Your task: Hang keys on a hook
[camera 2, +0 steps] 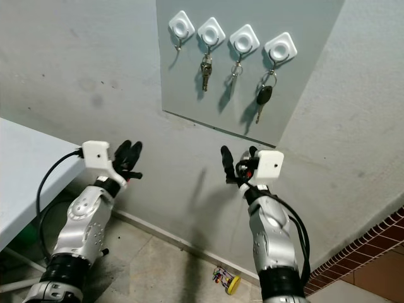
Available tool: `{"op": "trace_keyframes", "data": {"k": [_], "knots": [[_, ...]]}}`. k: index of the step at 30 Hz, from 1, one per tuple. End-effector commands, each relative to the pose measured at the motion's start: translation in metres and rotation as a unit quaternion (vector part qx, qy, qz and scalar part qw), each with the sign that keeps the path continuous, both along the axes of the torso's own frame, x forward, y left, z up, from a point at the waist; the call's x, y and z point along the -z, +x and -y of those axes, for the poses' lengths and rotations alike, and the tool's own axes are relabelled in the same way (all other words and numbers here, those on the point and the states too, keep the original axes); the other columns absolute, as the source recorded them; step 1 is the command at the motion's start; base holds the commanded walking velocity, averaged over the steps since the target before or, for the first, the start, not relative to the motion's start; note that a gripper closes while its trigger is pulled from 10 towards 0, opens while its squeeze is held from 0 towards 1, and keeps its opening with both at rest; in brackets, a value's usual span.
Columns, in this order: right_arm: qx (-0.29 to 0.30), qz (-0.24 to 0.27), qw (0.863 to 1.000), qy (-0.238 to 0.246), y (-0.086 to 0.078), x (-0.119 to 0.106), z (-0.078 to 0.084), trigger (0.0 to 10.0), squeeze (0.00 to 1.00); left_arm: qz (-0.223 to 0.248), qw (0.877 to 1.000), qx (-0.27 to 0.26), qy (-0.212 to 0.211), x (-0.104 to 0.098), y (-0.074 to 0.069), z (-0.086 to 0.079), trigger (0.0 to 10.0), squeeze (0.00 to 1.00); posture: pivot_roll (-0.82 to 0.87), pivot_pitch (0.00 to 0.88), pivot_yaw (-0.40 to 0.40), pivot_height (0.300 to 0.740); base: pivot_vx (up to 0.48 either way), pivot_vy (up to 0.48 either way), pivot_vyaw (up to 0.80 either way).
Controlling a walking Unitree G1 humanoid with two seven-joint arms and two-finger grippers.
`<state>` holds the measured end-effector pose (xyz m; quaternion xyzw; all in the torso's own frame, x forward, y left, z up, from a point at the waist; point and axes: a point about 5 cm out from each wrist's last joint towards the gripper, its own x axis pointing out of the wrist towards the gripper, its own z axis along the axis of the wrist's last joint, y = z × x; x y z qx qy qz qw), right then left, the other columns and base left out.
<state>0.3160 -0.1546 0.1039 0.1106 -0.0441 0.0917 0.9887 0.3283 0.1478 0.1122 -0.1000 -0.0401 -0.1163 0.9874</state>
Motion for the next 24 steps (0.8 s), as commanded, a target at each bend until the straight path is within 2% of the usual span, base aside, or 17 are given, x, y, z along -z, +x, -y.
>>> {"op": "trace_keyframes", "data": {"k": [1, 4, 6, 12, 24], "knots": [[0.004, 0.017, 1.000, -0.009, -0.002, -0.006, 0.000, 10.0, 0.00, 0.005, 1.000, -0.002, 0.002, 0.000, -0.001, -0.002, 10.0, 0.00, -0.08, 0.005, -0.019, 0.740, 0.000, 0.000, 0.00], [0.010, 0.019, 1.000, -0.022, -0.009, -0.002, 0.001, 10.0, 0.00, 0.004, 1.000, -0.012, 0.002, 0.003, -0.005, -0.005, 10.0, 0.00, -0.08, 0.004, -0.021, 0.740, 0.000, 0.000, 0.00], [0.016, 0.029, 0.999, -0.038, -0.013, -0.004, 0.001, 10.0, 0.00, 0.013, 1.000, -0.020, -0.014, 0.002, -0.007, -0.007, 10.0, 0.00, -0.08, 0.004, -0.021, 0.740, 0.000, 0.000, 0.00], [0.025, 0.048, 0.996, -0.072, -0.024, -0.009, 0.001, 10.0, 0.00, 0.020, 0.999, -0.035, -0.021, 0.000, -0.016, -0.009, 10.0, 0.00, -0.08, 0.003, -0.021, 0.740, 0.000, 0.000, 0.00], [0.054, 0.027, 0.994, -0.089, -0.033, -0.002, 0.001, 10.0, 0.00, 0.014, 0.998, -0.066, -0.020, 0.000, -0.023, -0.017, 10.0, 0.00, -0.07, 0.000, -0.030, 0.740, 0.000, 0.000, 0.00]]}}
